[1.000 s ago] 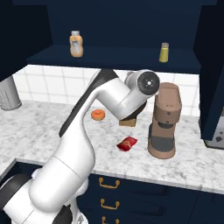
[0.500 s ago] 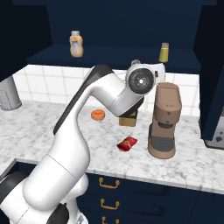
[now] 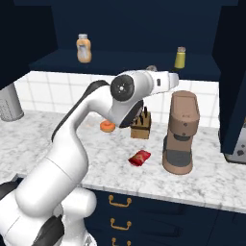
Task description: Put the shaker and condiment bottle from the counter next to their counterparts in the cabinet.
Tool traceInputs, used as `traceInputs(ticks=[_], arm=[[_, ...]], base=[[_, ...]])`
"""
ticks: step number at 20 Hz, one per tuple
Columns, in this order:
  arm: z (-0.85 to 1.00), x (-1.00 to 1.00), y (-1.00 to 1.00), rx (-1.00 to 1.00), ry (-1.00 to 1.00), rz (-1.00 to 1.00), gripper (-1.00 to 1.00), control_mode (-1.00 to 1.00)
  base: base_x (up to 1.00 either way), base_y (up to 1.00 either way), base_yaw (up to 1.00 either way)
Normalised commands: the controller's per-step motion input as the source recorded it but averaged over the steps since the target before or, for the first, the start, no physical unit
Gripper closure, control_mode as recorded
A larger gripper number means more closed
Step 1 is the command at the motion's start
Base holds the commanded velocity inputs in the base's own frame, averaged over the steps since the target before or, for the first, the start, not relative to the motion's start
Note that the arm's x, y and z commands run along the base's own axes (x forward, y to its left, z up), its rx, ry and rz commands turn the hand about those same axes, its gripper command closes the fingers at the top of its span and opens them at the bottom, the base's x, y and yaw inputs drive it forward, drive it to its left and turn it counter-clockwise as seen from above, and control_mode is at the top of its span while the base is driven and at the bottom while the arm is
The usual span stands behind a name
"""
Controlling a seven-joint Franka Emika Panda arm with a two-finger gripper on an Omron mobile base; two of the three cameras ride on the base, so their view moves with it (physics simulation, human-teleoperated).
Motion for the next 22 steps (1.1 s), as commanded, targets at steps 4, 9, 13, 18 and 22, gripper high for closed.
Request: traceInputs(ticks=[4,9,13,18,22], arm=[[0.80,0.02,-0.35,0.45,0.00,-0.17,1.00,-1.00],[0.04,0.16,0.00,0.03,0.00,-0.07,1.00,-1.00],[-0.08,0.63,0.00,0.00,-0.05,0.00,1.00,-1.00],[-0.08,0.65,0.00,0.01,-0.02,-0.01,1.00,-1.00],[-0.10,0.62,0.00,-0.02,0.13,-0.13,1.00,-1.00]], base=[[0.00,0.00,0.00],[0.00,0.00,0.00],[0.00,0.00,0.00],[0.00,0.00,0.00],[0.00,0.00,0.00]])
